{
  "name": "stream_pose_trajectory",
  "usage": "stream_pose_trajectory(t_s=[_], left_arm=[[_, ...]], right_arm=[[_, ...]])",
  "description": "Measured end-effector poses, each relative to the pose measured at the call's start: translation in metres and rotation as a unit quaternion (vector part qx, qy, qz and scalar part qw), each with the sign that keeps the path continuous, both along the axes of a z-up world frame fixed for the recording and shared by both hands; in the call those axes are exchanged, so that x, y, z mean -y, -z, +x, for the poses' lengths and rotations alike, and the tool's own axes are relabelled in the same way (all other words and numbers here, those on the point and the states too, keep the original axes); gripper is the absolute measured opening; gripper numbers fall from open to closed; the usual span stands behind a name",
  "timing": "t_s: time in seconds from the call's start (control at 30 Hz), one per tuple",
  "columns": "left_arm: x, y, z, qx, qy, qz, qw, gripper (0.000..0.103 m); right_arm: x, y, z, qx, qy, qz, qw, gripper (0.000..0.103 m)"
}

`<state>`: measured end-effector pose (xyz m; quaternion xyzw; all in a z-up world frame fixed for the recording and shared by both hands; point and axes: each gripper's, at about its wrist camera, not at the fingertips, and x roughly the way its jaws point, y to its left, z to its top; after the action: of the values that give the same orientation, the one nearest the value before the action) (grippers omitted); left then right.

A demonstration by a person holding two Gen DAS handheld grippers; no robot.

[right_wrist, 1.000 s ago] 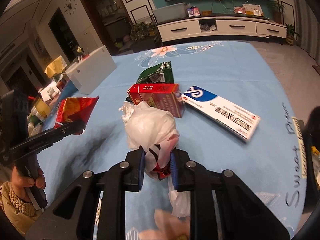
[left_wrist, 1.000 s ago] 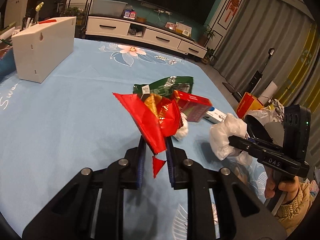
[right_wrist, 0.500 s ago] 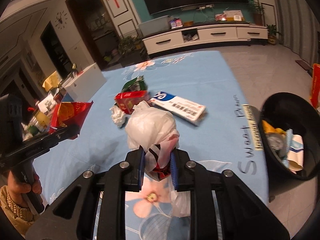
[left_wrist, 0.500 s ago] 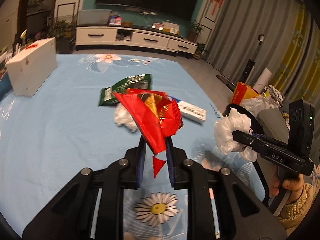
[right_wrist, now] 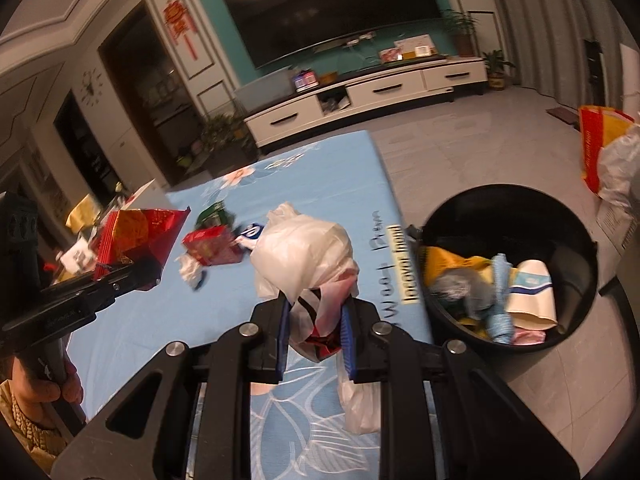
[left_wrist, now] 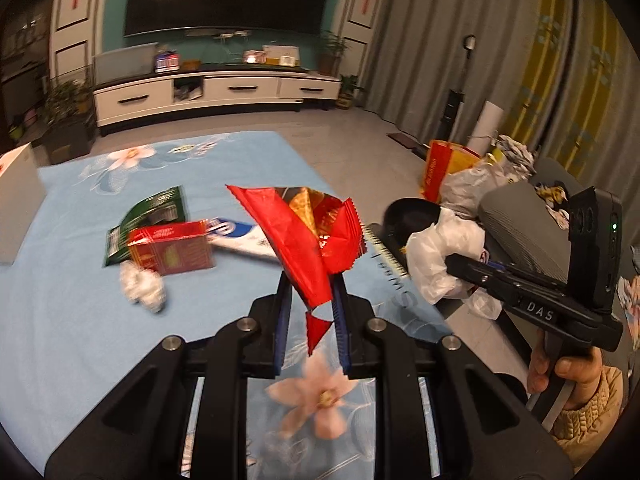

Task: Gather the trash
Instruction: 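Carry the chip bag and plastic bag over the bin and open both grippers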

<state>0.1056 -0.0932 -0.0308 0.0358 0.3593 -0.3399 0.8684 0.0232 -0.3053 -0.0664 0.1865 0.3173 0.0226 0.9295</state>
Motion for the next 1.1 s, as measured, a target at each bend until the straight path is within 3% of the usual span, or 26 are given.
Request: stream_pose_trajectory(t_s=[0.5, 0.93, 1.03, 1.1], left_arm=[[0.134, 0.009, 0.002, 0.003, 0.113, 0.024, 0.9933, 0.021], [0.220, 0.045, 0.019, -0.014, 0.162, 0.064, 0.9846, 0.024], [0.231, 0.052, 0.024, -0.015, 0.162, 0.073, 0.9839, 0.031], [0.234, 0.054, 0.025, -0.017, 0.162, 0.073, 0.9840, 0.038]], right_arm=[[0.087, 0.021, -0.030, 0.002, 0.111, 0.031, 0.993, 0.022], [0.134, 0.048, -0.025, -0.018, 0.166, 0.046, 0.985, 0.023], [0.139, 0.053, -0.022, -0.020, 0.172, 0.049, 0.984, 0.027], [0.143, 0.056, -0.020, -0.023, 0.177, 0.052, 0.983, 0.038]])
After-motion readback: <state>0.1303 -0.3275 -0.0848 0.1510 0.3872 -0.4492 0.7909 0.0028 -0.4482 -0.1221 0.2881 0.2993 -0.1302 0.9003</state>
